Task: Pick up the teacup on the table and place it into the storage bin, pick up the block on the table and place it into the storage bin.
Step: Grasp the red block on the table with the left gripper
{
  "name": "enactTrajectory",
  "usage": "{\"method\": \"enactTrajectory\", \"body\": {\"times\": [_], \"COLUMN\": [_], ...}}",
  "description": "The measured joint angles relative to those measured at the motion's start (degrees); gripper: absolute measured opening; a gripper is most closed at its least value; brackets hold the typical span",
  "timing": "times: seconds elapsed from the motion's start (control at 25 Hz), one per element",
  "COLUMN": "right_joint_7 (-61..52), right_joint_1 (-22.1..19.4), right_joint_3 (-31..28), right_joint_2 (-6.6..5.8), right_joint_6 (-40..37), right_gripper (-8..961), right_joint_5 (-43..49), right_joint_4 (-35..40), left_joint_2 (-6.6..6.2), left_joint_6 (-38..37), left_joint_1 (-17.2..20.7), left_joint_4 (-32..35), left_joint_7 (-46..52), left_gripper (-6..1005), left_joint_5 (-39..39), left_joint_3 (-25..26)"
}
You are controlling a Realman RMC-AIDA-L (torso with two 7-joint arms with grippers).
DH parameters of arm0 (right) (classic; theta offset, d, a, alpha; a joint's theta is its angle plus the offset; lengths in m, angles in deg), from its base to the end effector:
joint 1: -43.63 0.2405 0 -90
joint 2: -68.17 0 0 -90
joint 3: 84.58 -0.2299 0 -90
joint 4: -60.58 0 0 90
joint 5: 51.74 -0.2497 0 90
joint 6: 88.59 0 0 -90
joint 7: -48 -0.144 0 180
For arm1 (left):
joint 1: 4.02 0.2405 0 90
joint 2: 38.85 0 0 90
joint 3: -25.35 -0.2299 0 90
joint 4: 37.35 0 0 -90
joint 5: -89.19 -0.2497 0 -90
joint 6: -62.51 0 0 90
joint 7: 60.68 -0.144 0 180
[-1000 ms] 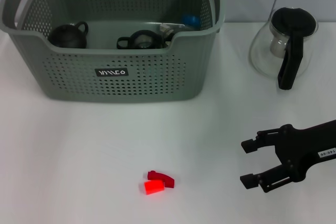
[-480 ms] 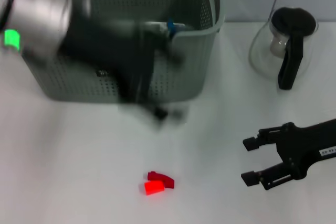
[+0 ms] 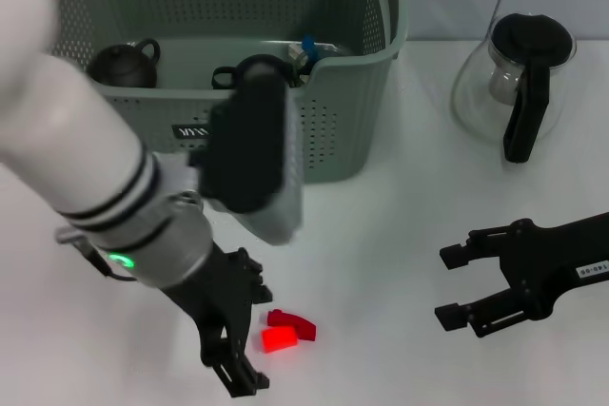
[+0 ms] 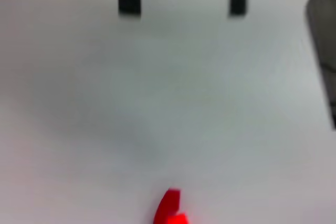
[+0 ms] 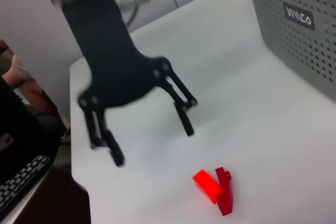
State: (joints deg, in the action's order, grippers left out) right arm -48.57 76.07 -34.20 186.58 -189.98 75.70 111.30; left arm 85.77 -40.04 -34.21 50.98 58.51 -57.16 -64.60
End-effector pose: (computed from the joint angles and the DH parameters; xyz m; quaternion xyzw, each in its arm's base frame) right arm 0.2326 0.3392 0.0225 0.9715 -0.2205 -0.0845 0.0225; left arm -0.1050 0.3098 -0.0241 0.9752 0.0226 -0.2199 0.0097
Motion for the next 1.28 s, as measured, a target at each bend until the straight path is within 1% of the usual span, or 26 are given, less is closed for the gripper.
{"method": "enactTrajectory", "body": {"times": [0.24, 0.4, 0.72, 1.28], "right_joint_7": [-0.2, -0.1, -0.1, 0.0], "right_joint_1": [0.1, 0.1, 0.1, 0.0], "right_joint_3": [0.0, 0.0, 0.0, 0.3], "right_joint_2": [0.18, 0.26, 0.24, 0.15], "right_joint_6": [0.5, 0.5, 0.6, 0.6], "right_gripper": [941, 941, 941, 941], "right_joint_5": [0.0, 0.0, 0.0, 0.0], "right_joint_4": [0.0, 0.0, 0.0, 0.0], "left_joint_2": [-0.01, 0.05, 0.09, 0.10], "left_joint_6": [4.3, 6.0, 9.0, 12.0], "left_joint_1": [-2.7, -3.9, -5.9, -7.3], "left_joint_4": [-4.9, -7.2, -12.3, -16.2], "left_joint_7": [12.4, 16.8, 21.8, 25.9], "left_gripper": [936, 936, 935, 932], "left_joint_5": [-5.0, -6.5, -6.2, -4.1], "left_joint_3": [-7.8, -10.8, -12.2, -13.0]}}
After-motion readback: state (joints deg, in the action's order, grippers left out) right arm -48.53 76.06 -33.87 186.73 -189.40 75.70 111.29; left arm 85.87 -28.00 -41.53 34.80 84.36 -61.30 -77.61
